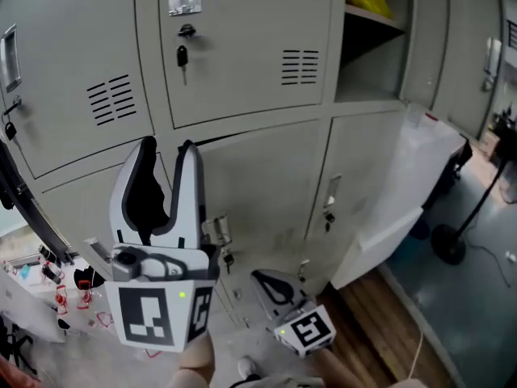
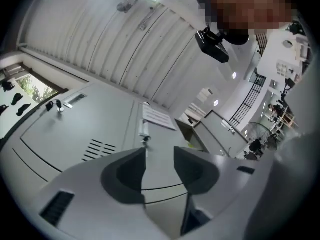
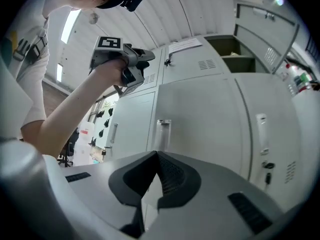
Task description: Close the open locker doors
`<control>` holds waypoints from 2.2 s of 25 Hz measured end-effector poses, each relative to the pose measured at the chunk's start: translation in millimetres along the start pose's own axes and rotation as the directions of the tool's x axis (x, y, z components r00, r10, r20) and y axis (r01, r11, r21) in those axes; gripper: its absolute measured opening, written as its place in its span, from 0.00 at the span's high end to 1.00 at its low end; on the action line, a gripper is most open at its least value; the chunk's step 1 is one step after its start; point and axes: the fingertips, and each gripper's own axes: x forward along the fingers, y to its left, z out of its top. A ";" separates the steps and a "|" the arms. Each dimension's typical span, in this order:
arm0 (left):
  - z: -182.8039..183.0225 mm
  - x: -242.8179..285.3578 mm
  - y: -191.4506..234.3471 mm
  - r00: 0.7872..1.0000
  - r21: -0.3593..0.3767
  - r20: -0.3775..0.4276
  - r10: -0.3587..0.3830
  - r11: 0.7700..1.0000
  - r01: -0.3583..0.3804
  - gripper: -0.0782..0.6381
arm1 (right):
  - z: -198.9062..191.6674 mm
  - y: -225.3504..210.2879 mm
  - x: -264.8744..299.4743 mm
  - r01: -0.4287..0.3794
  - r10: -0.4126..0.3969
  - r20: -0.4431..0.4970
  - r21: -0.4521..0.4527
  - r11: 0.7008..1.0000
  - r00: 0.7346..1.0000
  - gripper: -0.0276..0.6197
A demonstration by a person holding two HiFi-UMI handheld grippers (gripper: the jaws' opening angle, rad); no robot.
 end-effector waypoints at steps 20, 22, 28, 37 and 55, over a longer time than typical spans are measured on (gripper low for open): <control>-13.6 110.9 -415.3 0.918 -0.217 0.035 -0.395 0.894 0.393 0.59 | -16.9 -191.1 -318.5 0.514 -0.517 0.045 0.070 0.855 0.855 0.95; -18.3 126.2 -444.9 0.909 -0.223 0.039 -0.415 0.883 0.413 0.58 | -17.9 -206.4 -339.4 0.575 -0.579 0.047 0.076 0.814 0.814 0.95; -31.5 167.9 -508.9 0.882 -0.252 0.058 -0.467 0.848 0.466 0.58 | -16.4 -247.4 -378.6 0.698 -0.700 0.055 0.056 0.714 0.712 0.95; -46.8 209.0 -554.4 0.866 -0.212 0.080 -0.494 0.841 0.499 0.57 | -20.6 -291.0 -396.2 0.782 -0.784 0.056 0.056 0.621 0.619 0.95; -49.4 213.3 -551.8 0.870 -0.168 0.109 -0.481 0.853 0.493 0.57 | -27.4 -305.2 -387.4 0.787 -0.790 0.043 0.072 0.612 0.611 0.95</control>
